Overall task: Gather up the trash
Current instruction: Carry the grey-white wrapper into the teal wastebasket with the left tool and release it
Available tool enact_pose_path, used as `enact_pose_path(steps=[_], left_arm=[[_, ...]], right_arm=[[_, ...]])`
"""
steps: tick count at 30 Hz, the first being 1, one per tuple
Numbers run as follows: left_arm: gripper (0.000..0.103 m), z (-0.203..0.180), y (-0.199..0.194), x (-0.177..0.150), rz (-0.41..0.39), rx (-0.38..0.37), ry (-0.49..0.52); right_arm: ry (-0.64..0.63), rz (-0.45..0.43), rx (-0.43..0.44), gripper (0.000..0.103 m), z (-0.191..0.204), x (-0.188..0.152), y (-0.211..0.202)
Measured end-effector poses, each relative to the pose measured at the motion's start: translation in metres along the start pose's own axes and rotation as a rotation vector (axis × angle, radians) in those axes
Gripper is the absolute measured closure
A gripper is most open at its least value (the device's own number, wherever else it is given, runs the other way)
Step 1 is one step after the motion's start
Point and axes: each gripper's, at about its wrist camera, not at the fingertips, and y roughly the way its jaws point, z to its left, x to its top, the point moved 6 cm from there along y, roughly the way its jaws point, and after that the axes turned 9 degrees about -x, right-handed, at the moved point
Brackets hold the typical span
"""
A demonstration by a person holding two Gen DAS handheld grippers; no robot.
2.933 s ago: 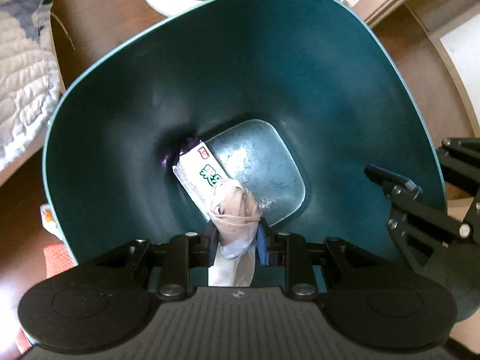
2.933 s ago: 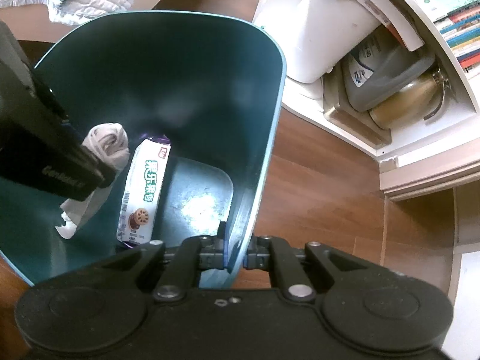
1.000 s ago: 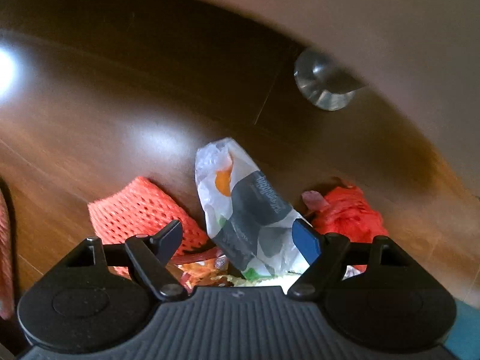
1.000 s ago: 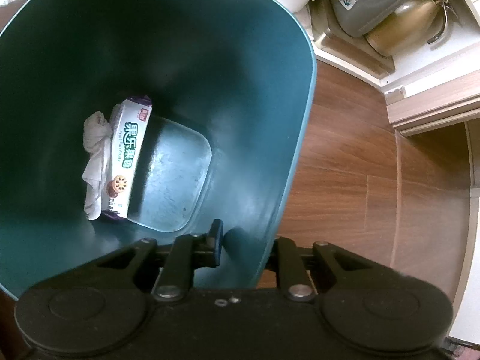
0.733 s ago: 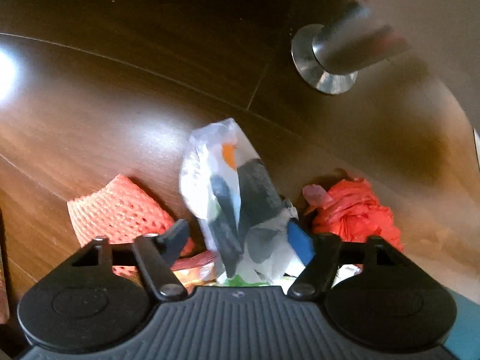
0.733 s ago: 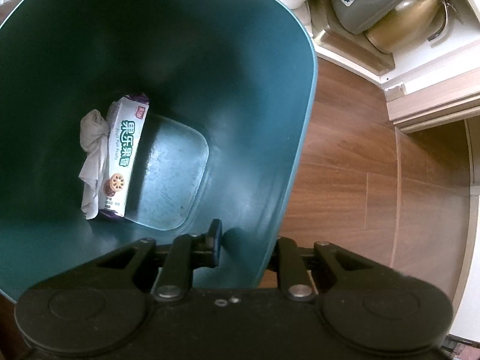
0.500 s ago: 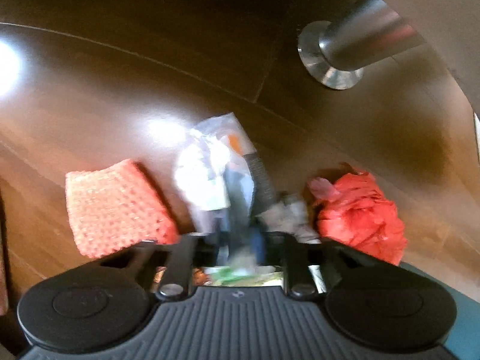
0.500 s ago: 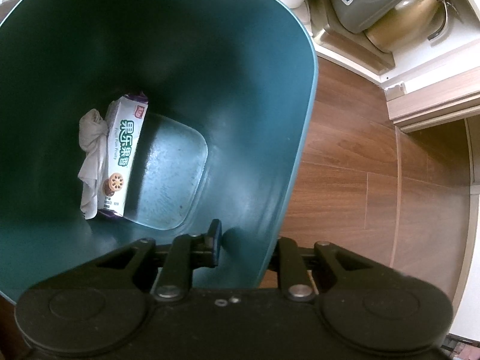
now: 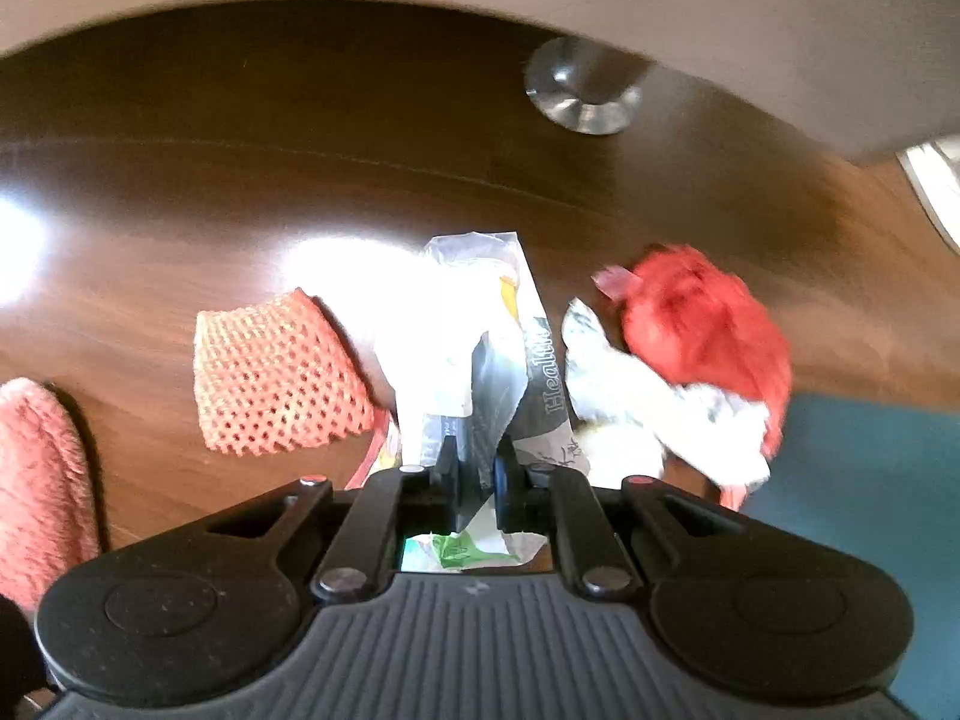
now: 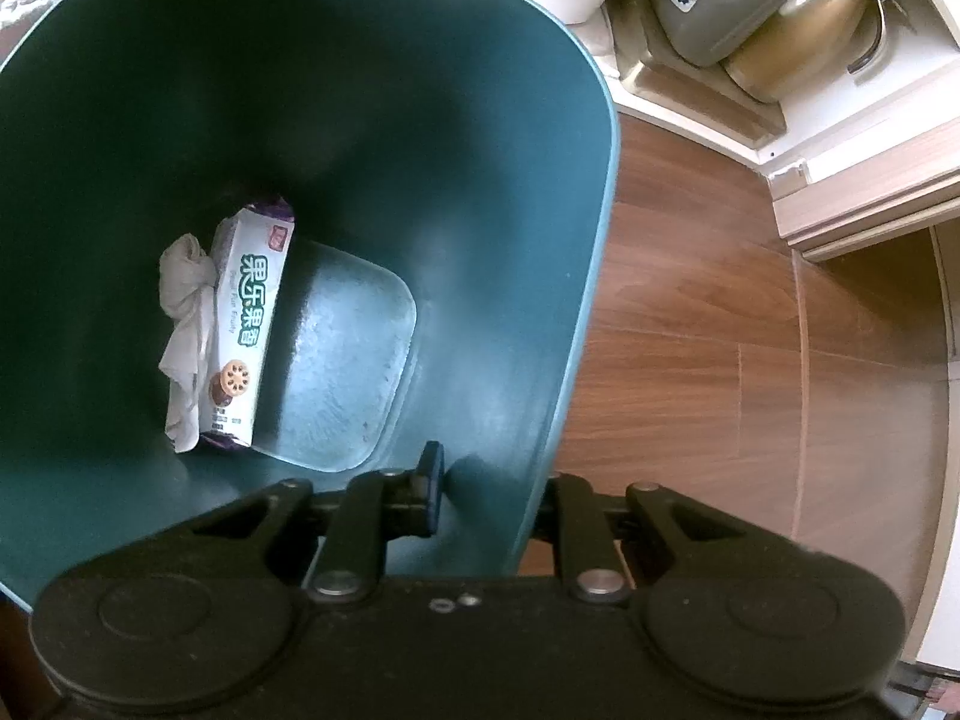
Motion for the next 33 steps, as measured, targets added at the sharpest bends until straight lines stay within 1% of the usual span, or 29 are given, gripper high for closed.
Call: enact_pose_path(steps=[7,10,13,19,24,29,33], left_arm=[[0.093,-0.033,-0.062,-0.02,-0.033,0.008,0.177],[0.093,-0.049,-0.089,-0.03,-0.055,0.011,0.277],[0.093,-0.062,-0.119,-0.041,-0.066,-0.001,0.354],[0.093,-0.073,-0.158,-0.066,-0.071,-0.014,0.415],[0.093,-0.08,-0.19,-0.084,-0.085,-0.034,0.483],[0.093,-0.086,-0.212,-0.103,-0.082,-0.054,0.537],[0.093,-0.097,-0.226,-0.119,-0.086,-0.088,0.583]], right_arm=[[0.007,-0.062,0.001,0.09,0.001,0.001,-0.009],[0.004,-0.102,0.002,0.093,0.002,0.005,-0.018],[-0.021,-0.142,-0.025,0.093,0.01,0.01,-0.028],[-0.089,-0.185,-0.059,0.095,0.025,0.012,-0.046],[-0.163,-0.221,-0.107,0.093,0.04,0.007,-0.057],[-0.22,-0.238,-0.158,0.092,0.056,0.0,-0.064],[-0.274,-0.268,-0.196,0.092,0.066,-0.003,-0.068]])
